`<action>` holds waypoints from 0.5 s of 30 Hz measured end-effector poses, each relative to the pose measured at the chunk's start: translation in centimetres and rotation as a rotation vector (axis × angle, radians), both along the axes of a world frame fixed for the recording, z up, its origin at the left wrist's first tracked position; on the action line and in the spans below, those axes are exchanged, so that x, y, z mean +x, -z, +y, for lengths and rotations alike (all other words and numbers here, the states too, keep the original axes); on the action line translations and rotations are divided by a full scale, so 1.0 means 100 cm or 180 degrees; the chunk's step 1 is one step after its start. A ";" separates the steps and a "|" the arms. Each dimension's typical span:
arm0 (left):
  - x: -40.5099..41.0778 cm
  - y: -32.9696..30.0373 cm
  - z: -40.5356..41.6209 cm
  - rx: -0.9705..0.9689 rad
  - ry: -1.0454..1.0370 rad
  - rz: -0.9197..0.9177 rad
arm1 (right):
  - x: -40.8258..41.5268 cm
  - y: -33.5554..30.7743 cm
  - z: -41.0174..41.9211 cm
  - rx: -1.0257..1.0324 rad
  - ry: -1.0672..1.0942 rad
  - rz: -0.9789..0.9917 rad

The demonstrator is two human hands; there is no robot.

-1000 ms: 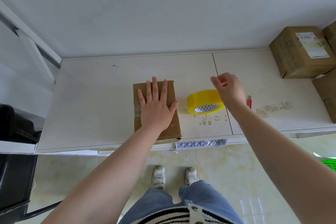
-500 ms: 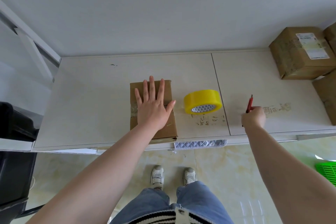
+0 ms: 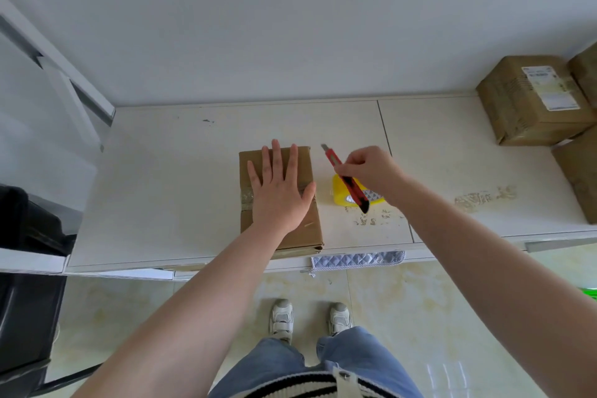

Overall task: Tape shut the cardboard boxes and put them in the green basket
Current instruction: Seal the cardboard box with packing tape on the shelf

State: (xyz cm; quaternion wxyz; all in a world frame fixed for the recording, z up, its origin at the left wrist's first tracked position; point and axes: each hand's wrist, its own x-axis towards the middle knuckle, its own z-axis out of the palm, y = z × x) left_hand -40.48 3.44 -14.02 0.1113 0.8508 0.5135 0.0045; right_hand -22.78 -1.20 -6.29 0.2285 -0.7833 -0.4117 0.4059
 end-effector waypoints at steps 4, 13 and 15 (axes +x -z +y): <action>-0.001 0.001 0.002 0.0004 -0.0024 -0.0027 | 0.012 -0.005 -0.005 -0.0441 -0.0363 -0.0112; -0.001 0.002 0.001 0.0071 0.0010 0.0027 | 0.011 -0.006 -0.005 -0.0722 -0.0770 -0.0481; -0.001 0.002 0.001 0.0074 0.0009 0.0048 | 0.009 -0.003 -0.004 -0.0738 -0.0898 -0.0688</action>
